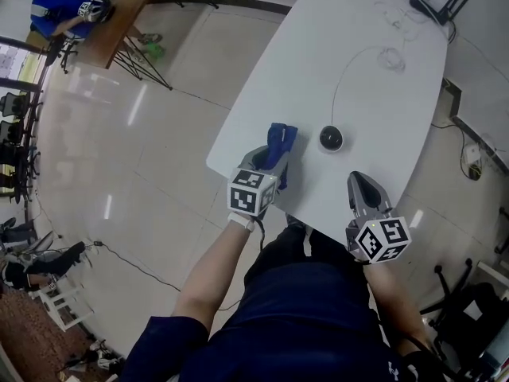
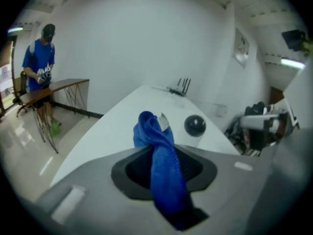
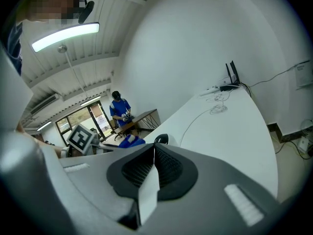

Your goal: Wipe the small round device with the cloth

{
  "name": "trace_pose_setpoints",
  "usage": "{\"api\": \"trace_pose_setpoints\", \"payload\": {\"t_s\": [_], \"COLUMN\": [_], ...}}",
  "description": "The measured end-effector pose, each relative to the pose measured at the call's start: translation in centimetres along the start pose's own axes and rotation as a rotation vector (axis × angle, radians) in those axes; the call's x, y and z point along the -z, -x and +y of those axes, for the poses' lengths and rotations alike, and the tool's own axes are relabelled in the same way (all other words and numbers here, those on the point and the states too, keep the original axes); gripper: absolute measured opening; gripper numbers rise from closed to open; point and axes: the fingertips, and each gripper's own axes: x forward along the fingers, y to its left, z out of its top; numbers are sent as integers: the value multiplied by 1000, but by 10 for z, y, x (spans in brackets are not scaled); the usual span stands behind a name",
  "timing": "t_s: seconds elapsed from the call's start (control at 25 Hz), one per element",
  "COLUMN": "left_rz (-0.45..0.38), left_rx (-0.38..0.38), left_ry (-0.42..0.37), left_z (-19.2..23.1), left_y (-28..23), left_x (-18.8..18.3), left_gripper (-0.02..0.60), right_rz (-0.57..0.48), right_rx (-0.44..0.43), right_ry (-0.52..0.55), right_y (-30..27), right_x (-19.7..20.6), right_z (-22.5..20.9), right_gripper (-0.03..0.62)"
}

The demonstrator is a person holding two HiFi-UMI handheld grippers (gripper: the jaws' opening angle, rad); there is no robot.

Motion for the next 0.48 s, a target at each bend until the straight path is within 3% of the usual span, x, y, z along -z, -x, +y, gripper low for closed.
{"api": "trace_pose_setpoints", "payload": {"t_s": [0.08, 0.16, 0.28, 0.36, 0.4, 0.48], "left_rz": [-119, -182, -98, -26, -9, -4], "left_rx": [85, 182, 295, 320, 325, 341], "left_ry": [-102, -300, -720, -928, -971, -951], "left_z": [-30, -74, -140, -161, -165, -162], "left_y": [9, 15, 7, -4, -8, -12], "left_x": [-38, -68, -68, -54, -50, -50], "left_gripper": [115, 117, 118, 118, 118, 118], "right_rz": [-11, -18, -21, -16, -12, -6], "right_rx": [5, 9, 21, 35, 43, 54], "right_ry": [-4, -6, 1, 5, 3, -2], "right_y": [1, 0, -4, -6, -7, -8], "right_x": [-3, -5, -6, -5, -4, -2], "right_z": [-5, -10, -18, -23, -24, -26], "right_gripper": [12, 12, 12, 12, 12, 12]}}
